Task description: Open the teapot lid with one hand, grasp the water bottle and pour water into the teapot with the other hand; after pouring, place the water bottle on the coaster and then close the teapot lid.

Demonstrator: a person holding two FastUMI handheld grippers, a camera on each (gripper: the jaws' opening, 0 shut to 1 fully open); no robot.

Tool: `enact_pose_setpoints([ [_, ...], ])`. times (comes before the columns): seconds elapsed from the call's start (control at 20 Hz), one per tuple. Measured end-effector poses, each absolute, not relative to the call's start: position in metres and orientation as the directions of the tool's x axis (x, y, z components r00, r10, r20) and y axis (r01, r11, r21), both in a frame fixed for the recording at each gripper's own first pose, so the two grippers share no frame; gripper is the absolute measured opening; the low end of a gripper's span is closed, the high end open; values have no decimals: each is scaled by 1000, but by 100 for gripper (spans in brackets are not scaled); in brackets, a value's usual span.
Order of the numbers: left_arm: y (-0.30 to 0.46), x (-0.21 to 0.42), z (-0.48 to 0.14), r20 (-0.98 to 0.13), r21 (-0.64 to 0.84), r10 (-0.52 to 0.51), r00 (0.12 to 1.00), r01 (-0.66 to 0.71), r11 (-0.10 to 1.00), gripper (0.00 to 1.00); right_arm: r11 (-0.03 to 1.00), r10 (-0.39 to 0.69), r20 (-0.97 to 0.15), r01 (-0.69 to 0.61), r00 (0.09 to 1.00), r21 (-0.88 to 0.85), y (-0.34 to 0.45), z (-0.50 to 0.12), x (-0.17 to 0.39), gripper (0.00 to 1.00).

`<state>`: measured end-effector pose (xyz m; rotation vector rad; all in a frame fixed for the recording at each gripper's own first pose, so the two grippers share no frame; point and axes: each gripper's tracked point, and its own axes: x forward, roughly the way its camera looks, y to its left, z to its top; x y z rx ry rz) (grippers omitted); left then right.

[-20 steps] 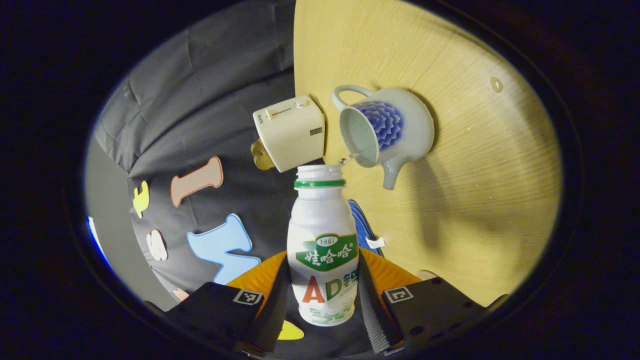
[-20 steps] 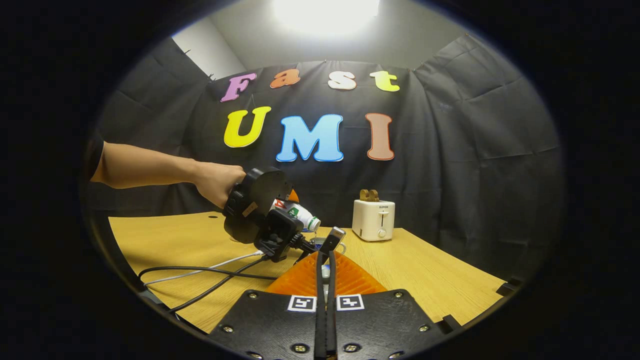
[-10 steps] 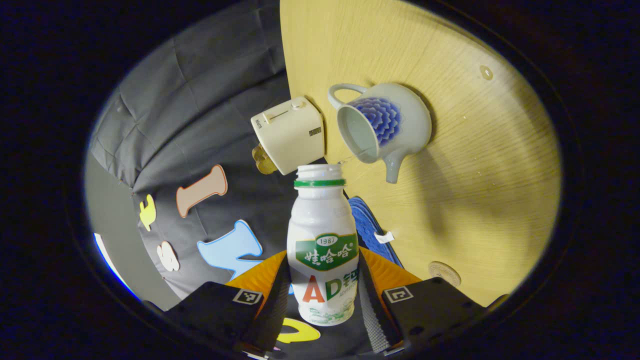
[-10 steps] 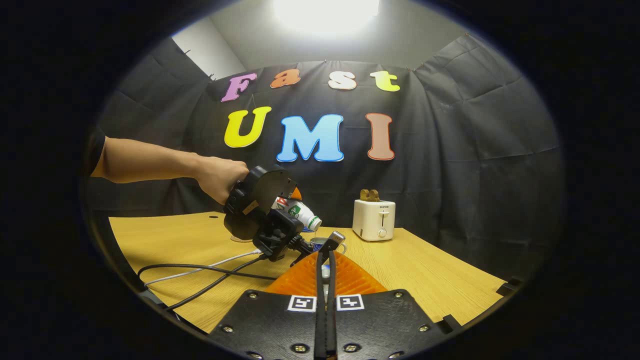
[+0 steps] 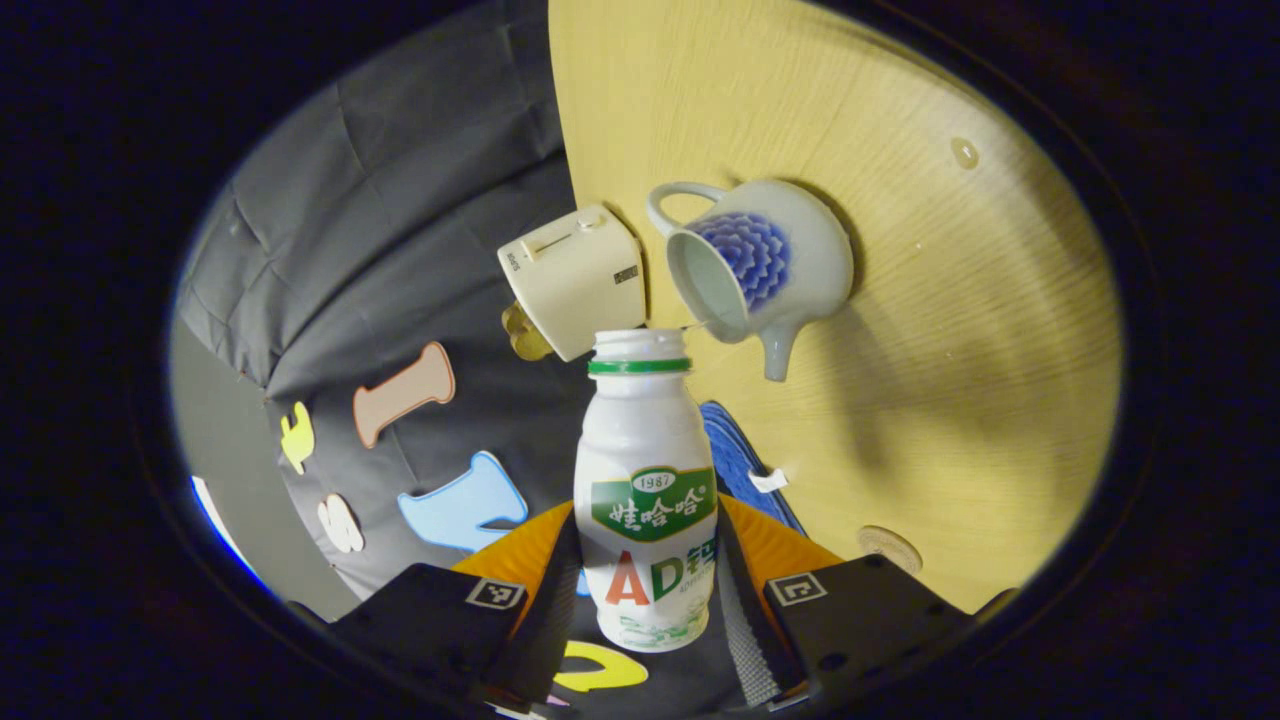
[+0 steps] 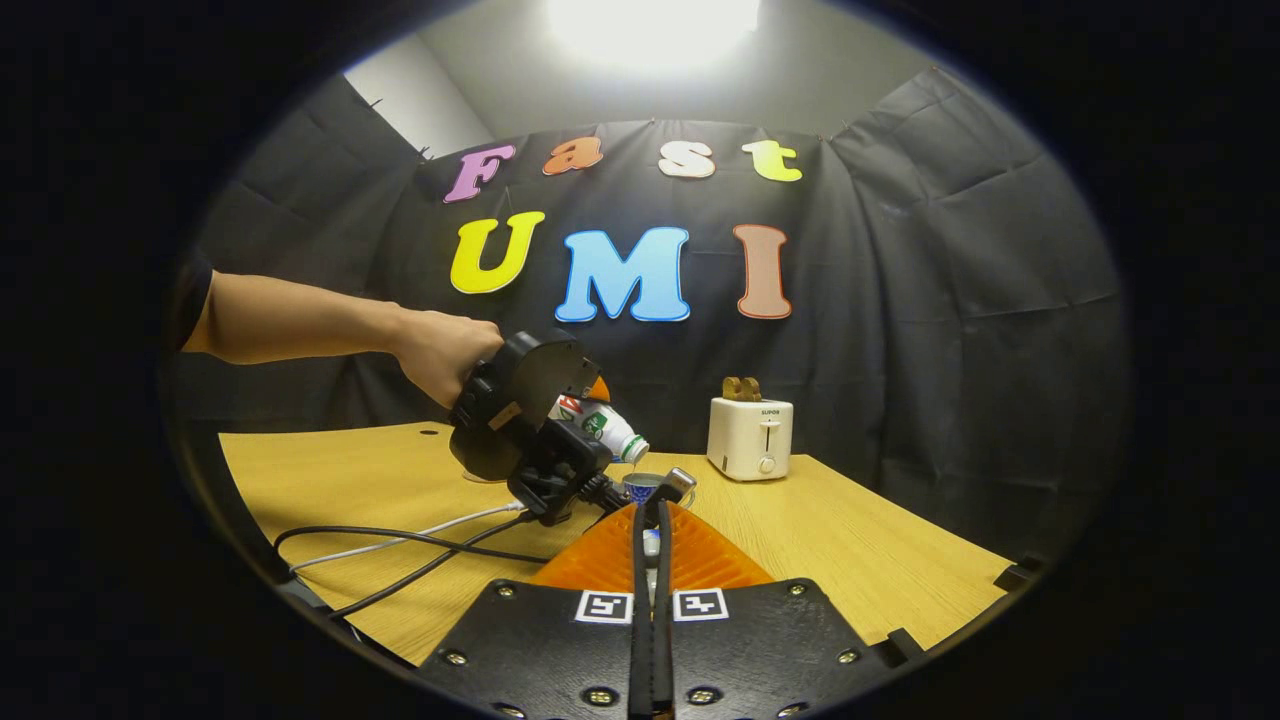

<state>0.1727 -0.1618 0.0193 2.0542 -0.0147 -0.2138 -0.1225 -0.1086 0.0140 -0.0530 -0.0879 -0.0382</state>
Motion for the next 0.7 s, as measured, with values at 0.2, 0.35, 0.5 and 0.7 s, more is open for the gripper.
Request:
enact_pose_setpoints([
  [0.2, -163, 172, 17, -146, 884, -111, 983, 80, -460, 78, 998, -36, 91, 40, 995, -53, -108, 15, -123, 0],
  [0.35, -166, 172, 13, -149, 892, -120, 981, 81, -445, 78, 998, -35, 85, 39, 996, -47, -108, 13, -122, 0],
  [0.5, -165, 173, 4, -160, 897, -121, 980, 93, -432, 74, 998, -32, 81, 36, 996, -45, -108, 12, -122, 0],
  [0.7, -164, 173, -1, -168, 916, -127, 978, 108, -385, 74, 998, -40, 92, 44, 995, -43, -109, 14, -123, 0],
])
